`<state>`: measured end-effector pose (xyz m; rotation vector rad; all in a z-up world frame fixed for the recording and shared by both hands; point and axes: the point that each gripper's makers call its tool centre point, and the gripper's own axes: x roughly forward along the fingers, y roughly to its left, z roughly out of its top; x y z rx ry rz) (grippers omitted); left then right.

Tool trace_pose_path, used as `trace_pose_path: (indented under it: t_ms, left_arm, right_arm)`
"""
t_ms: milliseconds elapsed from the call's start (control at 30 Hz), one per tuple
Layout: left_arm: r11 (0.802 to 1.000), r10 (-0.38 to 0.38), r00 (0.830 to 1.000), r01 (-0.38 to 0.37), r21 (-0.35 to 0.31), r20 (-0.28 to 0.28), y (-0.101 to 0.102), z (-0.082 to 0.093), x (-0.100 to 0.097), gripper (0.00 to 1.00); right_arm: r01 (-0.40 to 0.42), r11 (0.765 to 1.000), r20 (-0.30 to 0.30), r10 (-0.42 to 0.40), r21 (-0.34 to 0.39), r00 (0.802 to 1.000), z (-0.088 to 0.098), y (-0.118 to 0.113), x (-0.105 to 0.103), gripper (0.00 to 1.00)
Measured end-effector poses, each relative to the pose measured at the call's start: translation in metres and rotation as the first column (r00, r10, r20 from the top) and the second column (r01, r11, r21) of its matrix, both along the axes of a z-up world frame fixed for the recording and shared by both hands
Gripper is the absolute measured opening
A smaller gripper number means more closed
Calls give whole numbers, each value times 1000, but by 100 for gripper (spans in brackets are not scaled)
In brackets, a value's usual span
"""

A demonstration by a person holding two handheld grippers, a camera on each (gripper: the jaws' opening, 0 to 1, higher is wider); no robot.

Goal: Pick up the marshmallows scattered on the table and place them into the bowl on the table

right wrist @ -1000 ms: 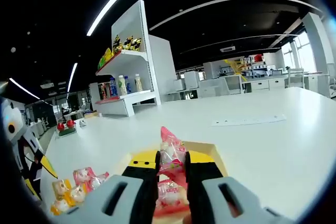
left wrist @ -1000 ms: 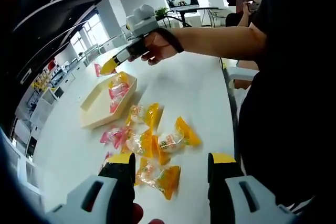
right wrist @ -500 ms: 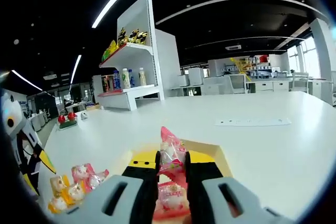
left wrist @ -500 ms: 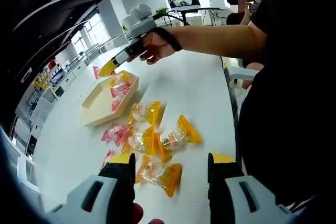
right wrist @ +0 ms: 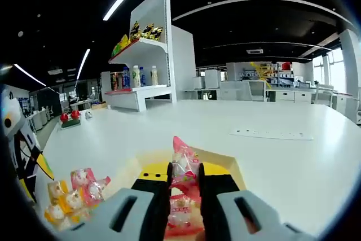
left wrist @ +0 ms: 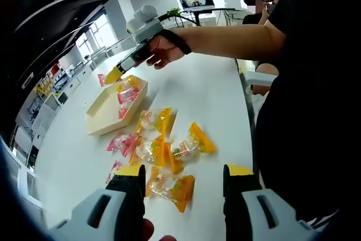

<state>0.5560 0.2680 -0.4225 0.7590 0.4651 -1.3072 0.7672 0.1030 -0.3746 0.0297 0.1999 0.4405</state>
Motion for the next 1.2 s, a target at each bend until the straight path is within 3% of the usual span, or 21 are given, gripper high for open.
trace_pose_path:
  t_ms: [433,667,1200]
  left_arm:
    - [1000,4,1000,-4,-10,2,-3,2,0,56]
    - [1000,4,1000,-4,3,3,-1,0,-1,56]
    - [1000,4,1000,-4,6,-1,-2,-1,-3,56]
  right_arm:
    - [13,1000,-33,-14,-26,999,-1,-3,15,20]
    - [13,1000,-62,-15,-20,998,-14,0,18,20]
    - [-3,995,-92,-6,-104,996,-26,5,22,20]
